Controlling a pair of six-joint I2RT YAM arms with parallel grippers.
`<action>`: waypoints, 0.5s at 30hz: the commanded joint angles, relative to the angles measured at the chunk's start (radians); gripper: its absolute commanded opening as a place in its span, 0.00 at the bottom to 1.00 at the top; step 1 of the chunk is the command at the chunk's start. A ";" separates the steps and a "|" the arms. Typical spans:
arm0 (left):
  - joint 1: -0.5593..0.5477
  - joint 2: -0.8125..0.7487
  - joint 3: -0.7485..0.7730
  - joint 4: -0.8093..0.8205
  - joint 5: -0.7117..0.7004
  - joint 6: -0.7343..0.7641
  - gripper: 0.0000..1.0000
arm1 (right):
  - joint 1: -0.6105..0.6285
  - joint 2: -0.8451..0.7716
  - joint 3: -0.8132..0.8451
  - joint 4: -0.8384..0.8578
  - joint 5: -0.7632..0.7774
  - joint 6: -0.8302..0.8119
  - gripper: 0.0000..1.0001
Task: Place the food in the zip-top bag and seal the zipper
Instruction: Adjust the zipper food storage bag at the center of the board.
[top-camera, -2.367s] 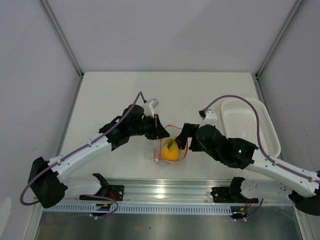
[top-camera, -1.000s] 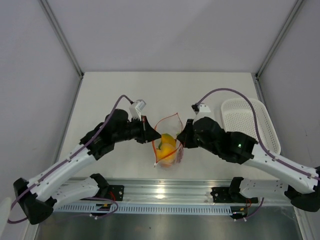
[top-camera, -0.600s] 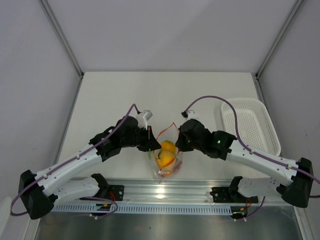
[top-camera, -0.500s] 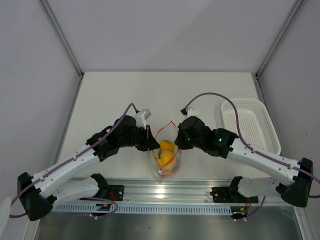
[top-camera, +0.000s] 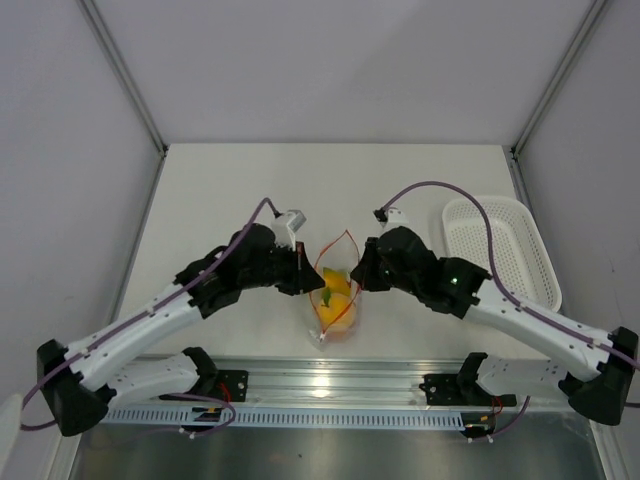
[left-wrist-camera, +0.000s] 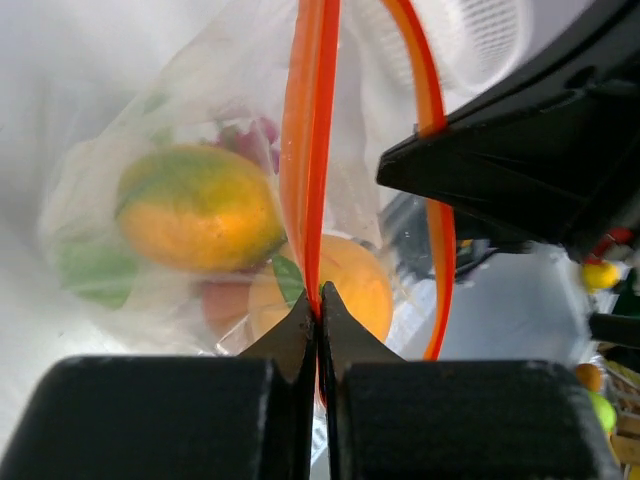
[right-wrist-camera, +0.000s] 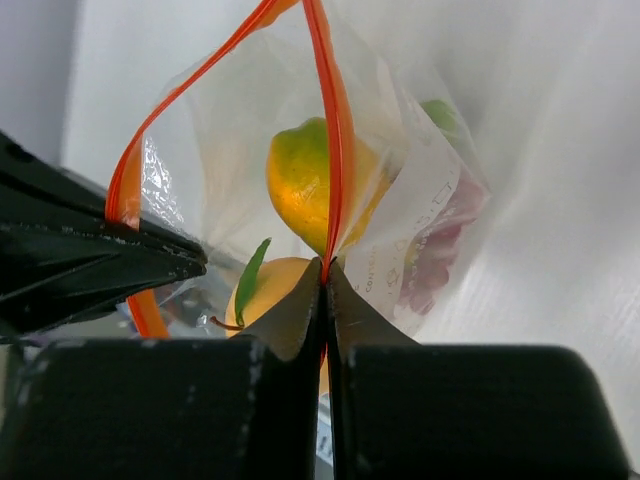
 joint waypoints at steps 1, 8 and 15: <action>-0.004 0.082 0.005 -0.003 -0.017 0.039 0.00 | -0.026 0.070 0.009 0.009 -0.018 -0.002 0.00; -0.006 -0.007 0.253 -0.075 0.003 0.062 0.00 | 0.020 0.106 0.272 -0.081 0.026 -0.055 0.00; 0.013 -0.055 0.100 0.020 0.015 0.032 0.01 | 0.066 0.071 0.116 0.108 0.005 0.006 0.00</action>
